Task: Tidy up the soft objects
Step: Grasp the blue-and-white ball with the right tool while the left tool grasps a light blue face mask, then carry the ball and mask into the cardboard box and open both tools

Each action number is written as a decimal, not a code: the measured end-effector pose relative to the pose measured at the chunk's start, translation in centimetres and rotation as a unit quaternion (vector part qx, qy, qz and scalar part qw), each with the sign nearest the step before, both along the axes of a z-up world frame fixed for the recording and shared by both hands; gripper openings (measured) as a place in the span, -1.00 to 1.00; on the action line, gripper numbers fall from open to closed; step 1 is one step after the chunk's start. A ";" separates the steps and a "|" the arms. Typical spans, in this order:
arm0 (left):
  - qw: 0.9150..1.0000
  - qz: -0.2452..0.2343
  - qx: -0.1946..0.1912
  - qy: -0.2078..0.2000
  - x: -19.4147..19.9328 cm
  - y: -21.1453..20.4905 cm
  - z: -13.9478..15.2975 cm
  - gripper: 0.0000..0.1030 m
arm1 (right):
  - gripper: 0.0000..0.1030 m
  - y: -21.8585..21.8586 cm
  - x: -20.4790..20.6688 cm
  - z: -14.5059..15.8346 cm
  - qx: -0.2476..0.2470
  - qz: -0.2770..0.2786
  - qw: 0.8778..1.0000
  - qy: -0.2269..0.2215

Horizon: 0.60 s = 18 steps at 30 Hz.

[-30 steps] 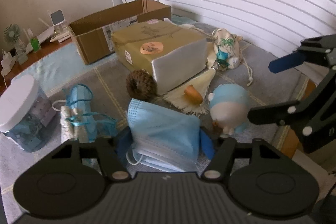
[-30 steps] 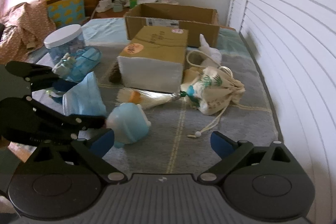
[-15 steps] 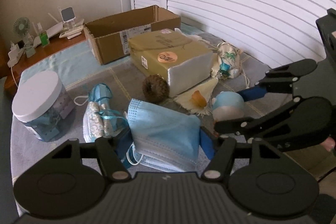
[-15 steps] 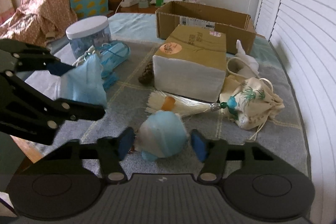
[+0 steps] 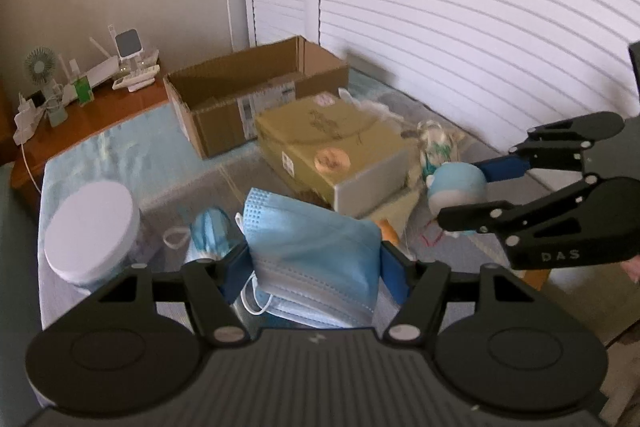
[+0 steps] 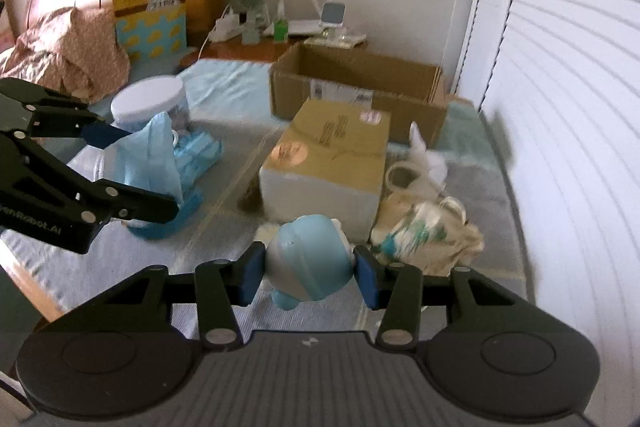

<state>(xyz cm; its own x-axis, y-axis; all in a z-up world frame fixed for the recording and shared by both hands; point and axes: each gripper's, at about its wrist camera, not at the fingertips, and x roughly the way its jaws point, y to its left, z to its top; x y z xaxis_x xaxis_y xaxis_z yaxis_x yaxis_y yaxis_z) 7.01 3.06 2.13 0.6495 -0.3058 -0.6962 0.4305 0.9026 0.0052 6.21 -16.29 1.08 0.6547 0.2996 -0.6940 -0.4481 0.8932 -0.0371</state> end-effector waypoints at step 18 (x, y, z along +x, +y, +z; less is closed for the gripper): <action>0.998 0.030 0.008 -0.051 15.7 -1.8 4.4 0.30 | 0.03 -0.6 4.6 4.3 0.024 -0.037 0.998 -0.052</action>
